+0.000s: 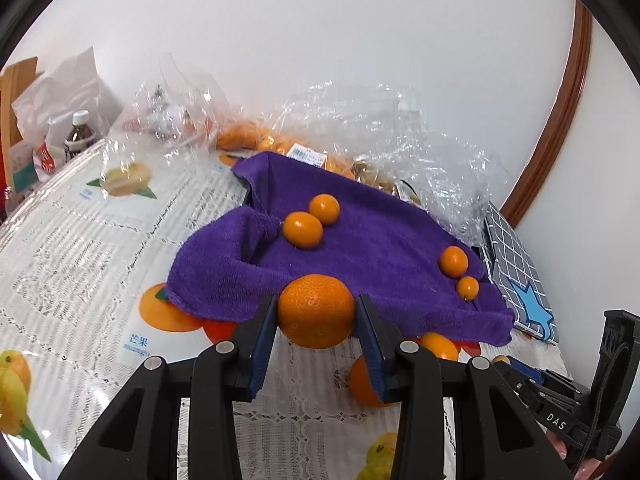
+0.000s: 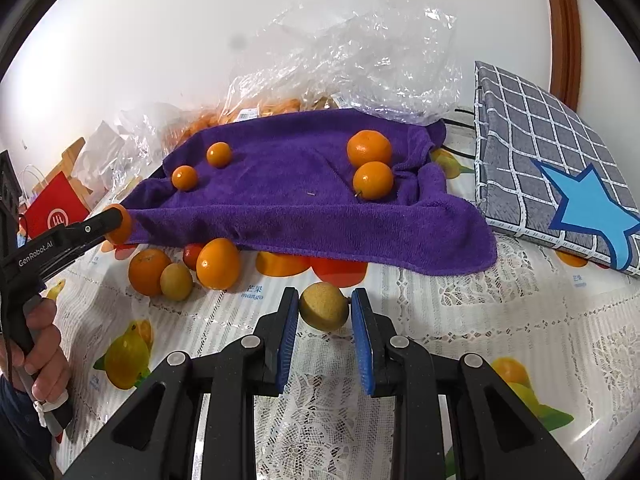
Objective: Organize fruits
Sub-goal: 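Carry the yellow-green fruit onto the towel while the left gripper carries its orange there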
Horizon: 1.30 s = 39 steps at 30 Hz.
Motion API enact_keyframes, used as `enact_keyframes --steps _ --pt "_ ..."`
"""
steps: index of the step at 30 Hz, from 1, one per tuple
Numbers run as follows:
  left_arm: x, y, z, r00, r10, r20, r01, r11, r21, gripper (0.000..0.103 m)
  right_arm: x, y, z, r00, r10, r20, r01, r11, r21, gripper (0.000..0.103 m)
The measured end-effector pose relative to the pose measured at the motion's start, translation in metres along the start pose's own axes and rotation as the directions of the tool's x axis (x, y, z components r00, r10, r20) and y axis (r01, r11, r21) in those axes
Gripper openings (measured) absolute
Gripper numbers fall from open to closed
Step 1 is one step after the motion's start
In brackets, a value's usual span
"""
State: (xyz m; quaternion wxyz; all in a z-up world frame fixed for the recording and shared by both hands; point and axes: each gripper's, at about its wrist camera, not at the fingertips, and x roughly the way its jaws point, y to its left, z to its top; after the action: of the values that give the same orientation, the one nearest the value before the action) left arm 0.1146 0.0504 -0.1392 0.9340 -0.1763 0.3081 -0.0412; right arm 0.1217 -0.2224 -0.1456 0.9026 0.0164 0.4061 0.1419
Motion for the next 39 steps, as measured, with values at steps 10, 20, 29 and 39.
enact_keyframes --steps 10,20,29,39 --pt "-0.011 -0.007 -0.001 0.998 0.026 0.06 -0.028 0.999 0.037 0.038 -0.006 0.004 -0.001 0.999 0.003 0.032 -0.003 1.0 -0.015 0.027" --pt "-0.017 -0.017 -0.002 0.995 0.027 0.096 -0.035 0.996 0.082 0.038 -0.017 0.011 0.0 0.994 -0.006 0.105 0.01 0.999 -0.037 0.027" --pt "-0.02 -0.02 -0.001 0.99 0.042 0.133 -0.054 0.994 0.092 0.038 -0.024 0.011 0.004 0.986 -0.021 0.164 0.027 0.999 -0.037 0.027" --pt "-0.01 -0.026 0.014 0.993 0.024 0.117 -0.039 0.991 0.125 0.038 -0.027 0.016 0.031 0.98 0.076 0.185 -0.069 0.997 -0.045 0.027"
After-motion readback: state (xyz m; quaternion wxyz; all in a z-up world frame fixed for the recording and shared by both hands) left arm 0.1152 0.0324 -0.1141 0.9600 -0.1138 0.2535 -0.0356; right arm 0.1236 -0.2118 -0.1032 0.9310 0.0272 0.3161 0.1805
